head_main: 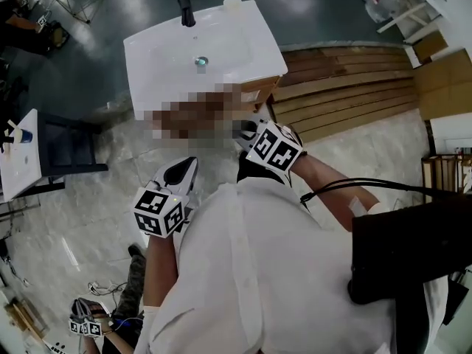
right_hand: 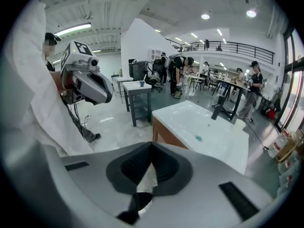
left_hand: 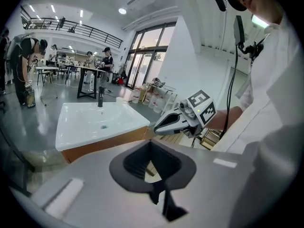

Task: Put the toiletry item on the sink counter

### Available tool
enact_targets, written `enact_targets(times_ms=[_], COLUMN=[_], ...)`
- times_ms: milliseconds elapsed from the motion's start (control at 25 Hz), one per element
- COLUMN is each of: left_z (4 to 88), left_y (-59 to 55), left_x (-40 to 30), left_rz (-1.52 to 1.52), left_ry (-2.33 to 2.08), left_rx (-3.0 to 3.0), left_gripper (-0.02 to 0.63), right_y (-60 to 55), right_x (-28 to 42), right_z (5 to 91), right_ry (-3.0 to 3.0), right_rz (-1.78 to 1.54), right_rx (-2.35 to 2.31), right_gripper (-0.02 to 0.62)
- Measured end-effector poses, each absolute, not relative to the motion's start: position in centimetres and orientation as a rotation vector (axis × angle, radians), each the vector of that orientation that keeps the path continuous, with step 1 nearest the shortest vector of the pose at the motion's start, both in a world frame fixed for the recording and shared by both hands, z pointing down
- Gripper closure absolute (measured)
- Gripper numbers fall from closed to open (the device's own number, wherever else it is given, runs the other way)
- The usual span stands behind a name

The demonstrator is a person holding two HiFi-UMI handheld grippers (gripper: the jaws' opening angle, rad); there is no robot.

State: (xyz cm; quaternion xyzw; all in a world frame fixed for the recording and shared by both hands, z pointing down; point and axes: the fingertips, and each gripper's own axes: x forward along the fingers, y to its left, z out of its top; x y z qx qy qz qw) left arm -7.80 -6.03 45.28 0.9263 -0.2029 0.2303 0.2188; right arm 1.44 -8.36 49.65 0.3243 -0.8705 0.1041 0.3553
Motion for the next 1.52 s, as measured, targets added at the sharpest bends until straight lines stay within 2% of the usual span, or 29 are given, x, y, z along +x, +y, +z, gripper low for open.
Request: enact_targets(times_ms=[960,1520], left_z=[45.6,45.9], left_y=[-3.9,-3.6], left_x=[-10.2,-10.1], left_rz=[0.635,0.642], left_ry=[-0.604,-0.593], left_rx=[2.560,2.555], left_gripper=[0.600,0.600], right_y=[-5.0,-4.5], right_x=[-3.0,-3.2], right_z=[49.4,49.5], right_ry=[-2.278,-2.277], right_rz=[0.223,0.225], right_rx=[0.730,0.716], right_gripper=[0.591,0.591])
